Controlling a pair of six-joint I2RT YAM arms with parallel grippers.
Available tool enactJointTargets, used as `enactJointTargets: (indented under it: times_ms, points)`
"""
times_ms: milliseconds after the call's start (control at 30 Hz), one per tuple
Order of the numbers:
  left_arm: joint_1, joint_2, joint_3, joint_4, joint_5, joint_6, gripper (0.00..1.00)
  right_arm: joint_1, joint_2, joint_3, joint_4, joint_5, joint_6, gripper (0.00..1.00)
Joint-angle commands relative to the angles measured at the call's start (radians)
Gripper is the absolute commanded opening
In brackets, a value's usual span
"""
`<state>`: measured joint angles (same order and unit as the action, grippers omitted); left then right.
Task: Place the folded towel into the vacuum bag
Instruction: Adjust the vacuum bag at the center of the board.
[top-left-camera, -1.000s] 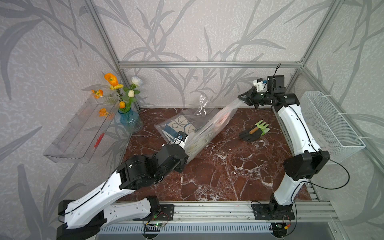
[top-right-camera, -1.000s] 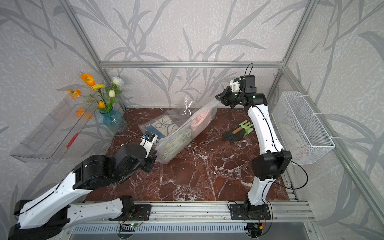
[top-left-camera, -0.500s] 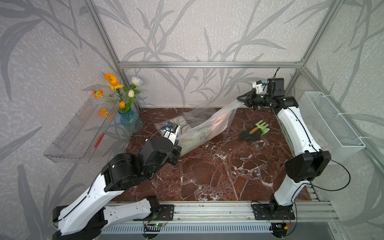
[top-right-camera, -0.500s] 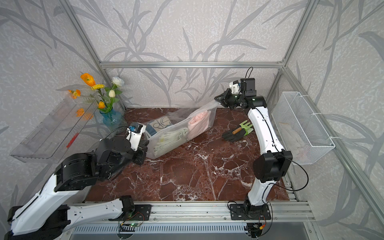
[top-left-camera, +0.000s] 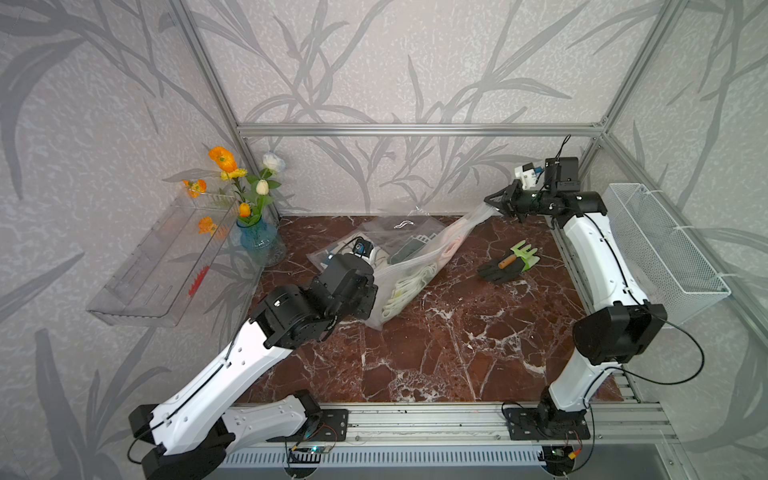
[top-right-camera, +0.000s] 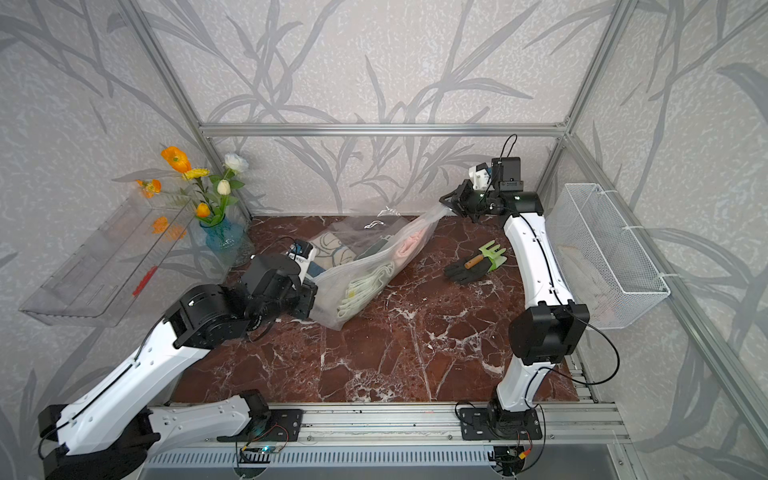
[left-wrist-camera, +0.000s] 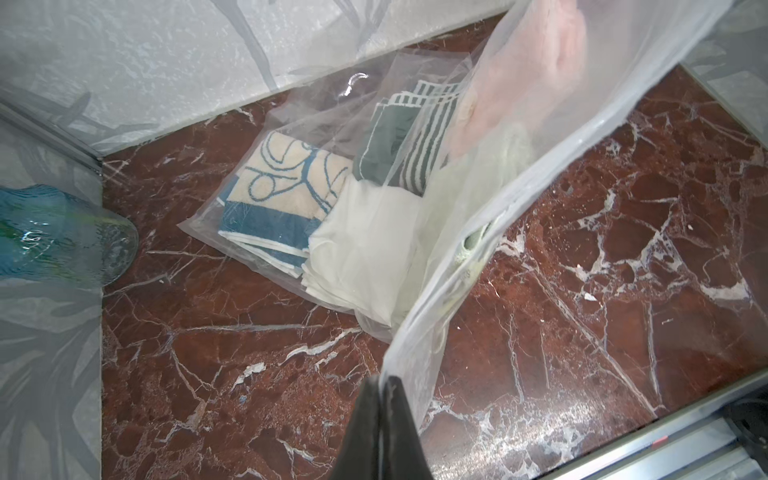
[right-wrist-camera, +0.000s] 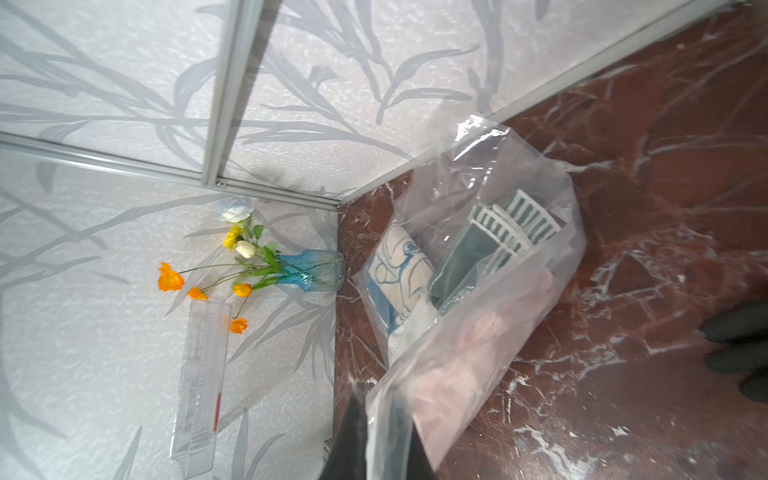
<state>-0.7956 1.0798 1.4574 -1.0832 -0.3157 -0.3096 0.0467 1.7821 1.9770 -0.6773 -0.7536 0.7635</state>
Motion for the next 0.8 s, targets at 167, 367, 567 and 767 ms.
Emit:
enactJointTargets:
  times_ms: [167,367,567,767]
  points:
    - [0.042,-0.042,0.050,0.046,0.000,-0.039,0.00,-0.092,-0.119,-0.144,0.166,-0.068,0.047,0.00]
    - [0.039,-0.021,-0.133,0.155,0.367,-0.066,0.00,-0.139,-0.216,-0.414,0.068,0.059,-0.072,0.00]
    - [0.039,0.001,-0.179,0.181,0.478,-0.067,0.00,-0.148,-0.264,-0.555,0.072,0.083,-0.107,0.00]
    - [0.039,0.071,-0.218,0.219,0.534,-0.075,0.00,-0.154,-0.261,-0.634,0.085,0.121,-0.120,0.00]
